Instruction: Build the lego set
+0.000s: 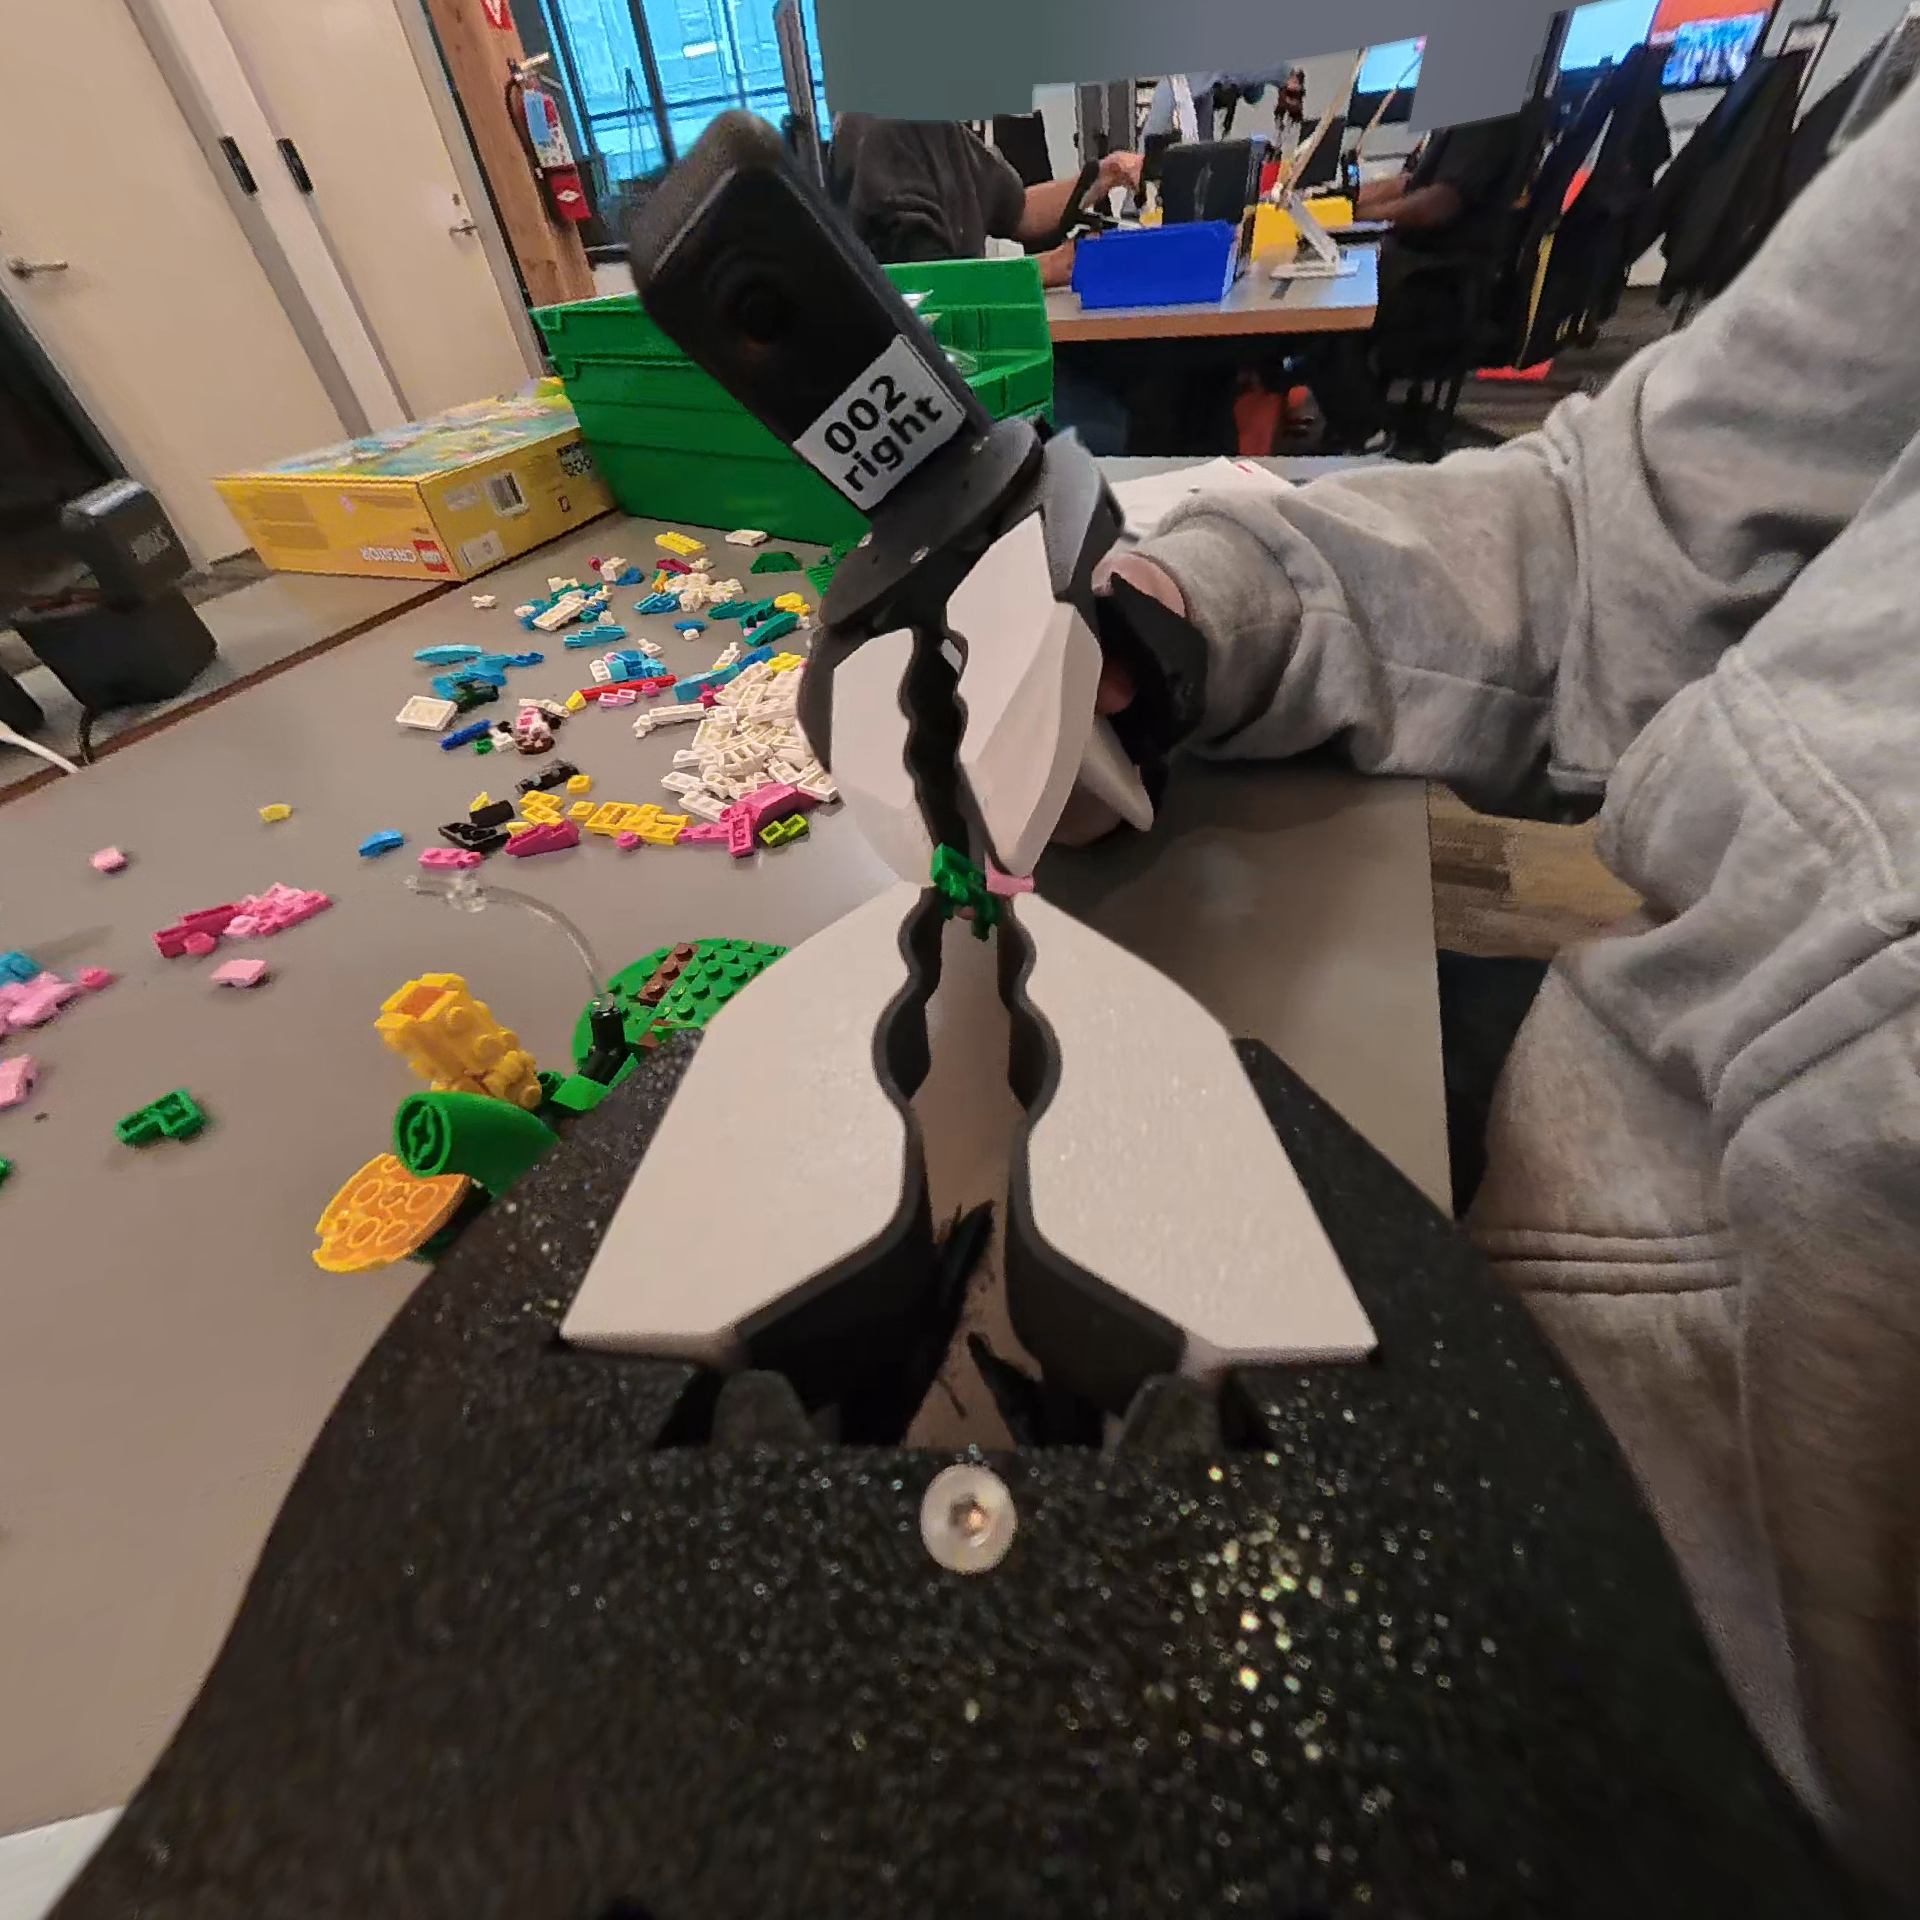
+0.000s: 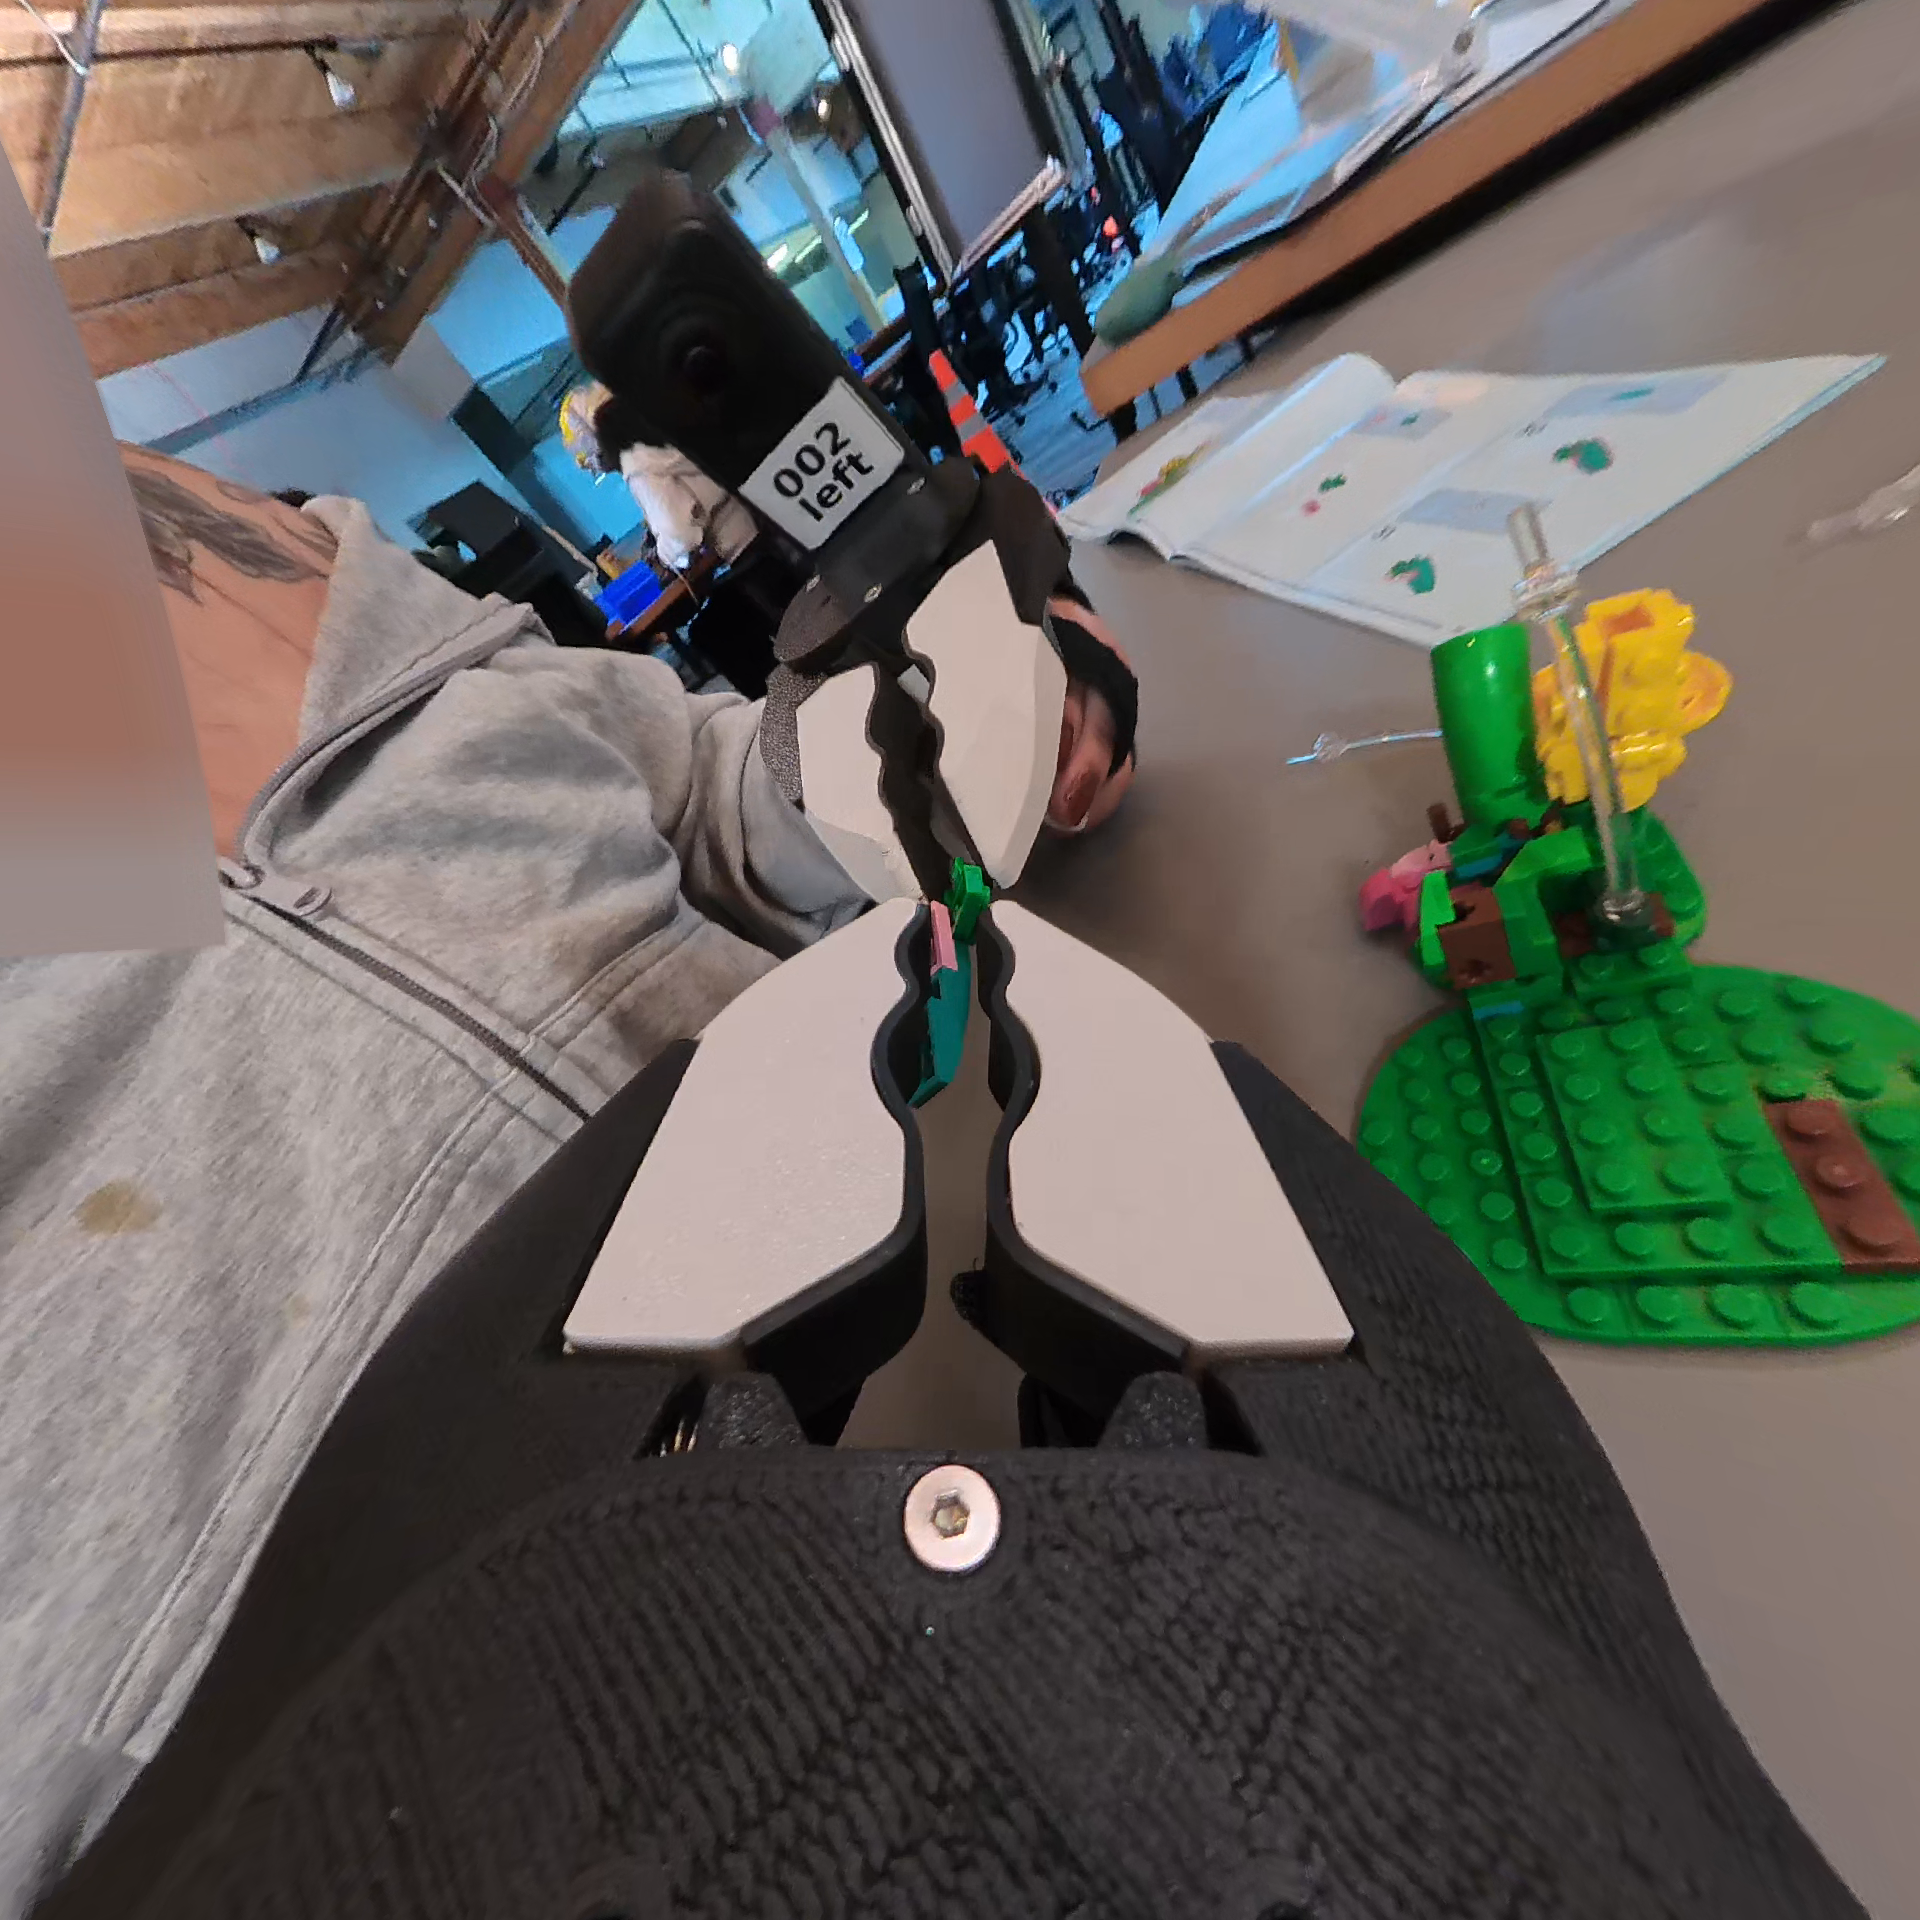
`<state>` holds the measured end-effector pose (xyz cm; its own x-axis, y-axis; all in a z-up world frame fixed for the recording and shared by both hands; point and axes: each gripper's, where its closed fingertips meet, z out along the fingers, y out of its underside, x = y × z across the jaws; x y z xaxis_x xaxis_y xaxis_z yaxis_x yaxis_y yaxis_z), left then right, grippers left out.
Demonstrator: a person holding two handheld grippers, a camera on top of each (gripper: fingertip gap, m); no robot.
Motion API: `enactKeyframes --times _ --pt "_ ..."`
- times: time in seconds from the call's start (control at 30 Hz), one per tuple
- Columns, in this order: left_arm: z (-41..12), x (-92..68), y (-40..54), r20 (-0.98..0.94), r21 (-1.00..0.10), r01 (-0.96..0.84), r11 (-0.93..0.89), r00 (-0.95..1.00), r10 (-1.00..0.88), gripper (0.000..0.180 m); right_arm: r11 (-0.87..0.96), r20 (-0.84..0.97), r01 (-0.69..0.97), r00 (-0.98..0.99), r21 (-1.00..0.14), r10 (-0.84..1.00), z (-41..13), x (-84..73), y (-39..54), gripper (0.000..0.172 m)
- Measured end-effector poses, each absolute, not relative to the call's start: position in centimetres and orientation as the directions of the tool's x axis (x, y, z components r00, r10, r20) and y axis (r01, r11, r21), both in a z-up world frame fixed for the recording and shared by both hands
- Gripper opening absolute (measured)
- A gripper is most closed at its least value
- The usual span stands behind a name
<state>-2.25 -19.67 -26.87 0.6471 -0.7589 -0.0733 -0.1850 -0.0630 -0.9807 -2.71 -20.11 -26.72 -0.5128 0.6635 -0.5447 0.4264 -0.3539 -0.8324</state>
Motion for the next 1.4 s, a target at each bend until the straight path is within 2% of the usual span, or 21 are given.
enactKeyframes --times 0.47,0.77,0.97,1.13,1.3,1.4 --pt "-26.4 -3.1 -18.6 0.193 -0.97 0.025 -0.241 0.686 -0.702 0.01 -0.343 -0.456 0.313 -0.447 -0.886 0.77 -26.1 -3.5 -18.7 0.007" --pt "-26.2 -3.4 -18.5 0.42 -0.903 0.201 -0.38 0.603 -0.678 0.007 -0.208 -0.291 0.238 -0.401 -0.949 0.869 -25.9 -4.0 -18.4 0.006" --pt "-26.0 -3.2 -18.7 0.432 -0.899 0.215 -0.381 0.578 -0.693 0.005 -0.232 -0.307 0.224 -0.408 -0.947 0.859 -25.5 -3.9 -18.5 0.004" --pt "-25.7 -3.0 -18.9 0.494 -0.869 0.26 -0.422 0.529 -0.69 0.004 -0.162 -0.224 0.18 -0.409 -0.97 0.885 -25.2 -3.8 -18.7 0.004" --pt "-26.3 -3.1 -18.9 0.389 -0.911 0.141 -0.388 0.608 -0.692 0.004 -0.17 -0.252 0.223 -0.421 -0.96 0.871 -25.7 -3.7 -18.7 0.004" --pt "-27.5 -4.1 -18.6 0.172 -0.949 -0.064 -0.308 0.716 -0.677 0.004 -0.105 -0.256 0.352 -0.415 -0.93 0.873 -27.1 -3.2 -18.6 0.0"
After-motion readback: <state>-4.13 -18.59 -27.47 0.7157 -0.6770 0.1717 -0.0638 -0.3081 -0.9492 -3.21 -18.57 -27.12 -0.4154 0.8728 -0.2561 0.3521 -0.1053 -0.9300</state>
